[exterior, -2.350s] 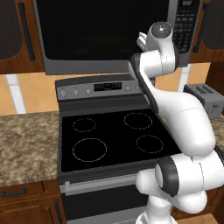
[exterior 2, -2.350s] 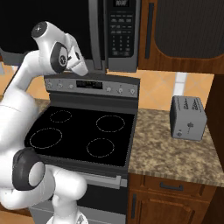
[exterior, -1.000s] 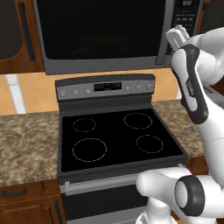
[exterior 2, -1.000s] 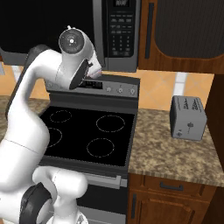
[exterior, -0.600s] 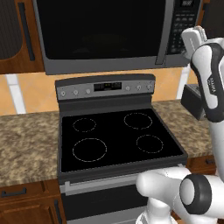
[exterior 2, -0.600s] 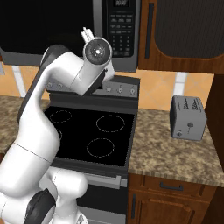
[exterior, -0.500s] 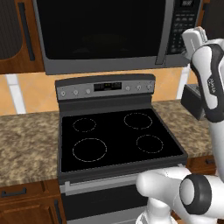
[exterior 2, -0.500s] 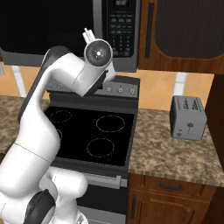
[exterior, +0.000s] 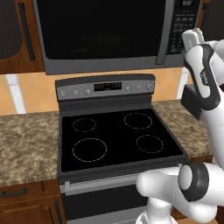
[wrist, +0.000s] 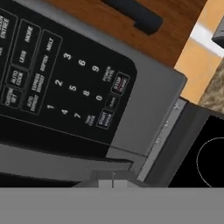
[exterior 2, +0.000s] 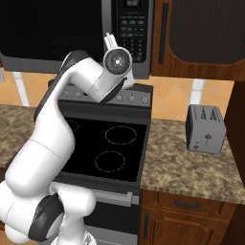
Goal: Open the microwave, place the bowl with waffle inside the microwave, then close the microwave door and turn it on.
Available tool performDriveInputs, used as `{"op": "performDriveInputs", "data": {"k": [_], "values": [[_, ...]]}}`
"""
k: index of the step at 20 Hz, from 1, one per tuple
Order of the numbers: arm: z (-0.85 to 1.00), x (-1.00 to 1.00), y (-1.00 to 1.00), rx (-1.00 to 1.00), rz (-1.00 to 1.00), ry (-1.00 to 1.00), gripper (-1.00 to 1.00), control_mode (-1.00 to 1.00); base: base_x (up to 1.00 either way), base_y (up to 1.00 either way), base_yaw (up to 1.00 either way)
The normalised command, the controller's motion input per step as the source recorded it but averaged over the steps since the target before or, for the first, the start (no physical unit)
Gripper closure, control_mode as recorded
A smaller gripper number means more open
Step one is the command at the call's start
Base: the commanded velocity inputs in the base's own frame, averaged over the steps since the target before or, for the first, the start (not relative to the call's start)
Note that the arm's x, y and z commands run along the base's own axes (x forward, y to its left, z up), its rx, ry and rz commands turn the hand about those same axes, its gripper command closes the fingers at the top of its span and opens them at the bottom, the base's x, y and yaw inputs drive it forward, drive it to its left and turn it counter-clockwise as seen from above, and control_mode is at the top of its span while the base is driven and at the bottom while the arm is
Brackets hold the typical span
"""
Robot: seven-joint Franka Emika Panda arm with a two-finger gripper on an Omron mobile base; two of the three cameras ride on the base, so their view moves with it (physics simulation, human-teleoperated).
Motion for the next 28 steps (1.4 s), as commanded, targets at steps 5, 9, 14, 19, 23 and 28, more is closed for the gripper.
{"op": "performDriveInputs", "data": {"k": [5,9,14,19,23,28], "values": [[-0.01,0.74,-0.06,0.05,0.01,-0.01,1.0,-1.0,0.0,0.0,0.0],[-0.05,0.7,-0.15,0.04,0.03,-0.02,1.0,-1.0,0.0,0.0,0.0],[-0.19,0.67,-0.29,0.04,0.03,-0.04,1.0,-1.0,0.0,0.0,0.0],[-0.76,0.98,0.0,-0.03,0.01,-0.05,1.0,-1.0,0.0,0.0,0.0],[-0.93,0.99,0.08,-0.11,0.0,0.0,1.0,-1.0,0.0,0.0,0.0],[-0.56,0.15,0.61,-0.19,-0.01,-0.12,1.0,-1.0,0.0,0.0,0.0]]}}
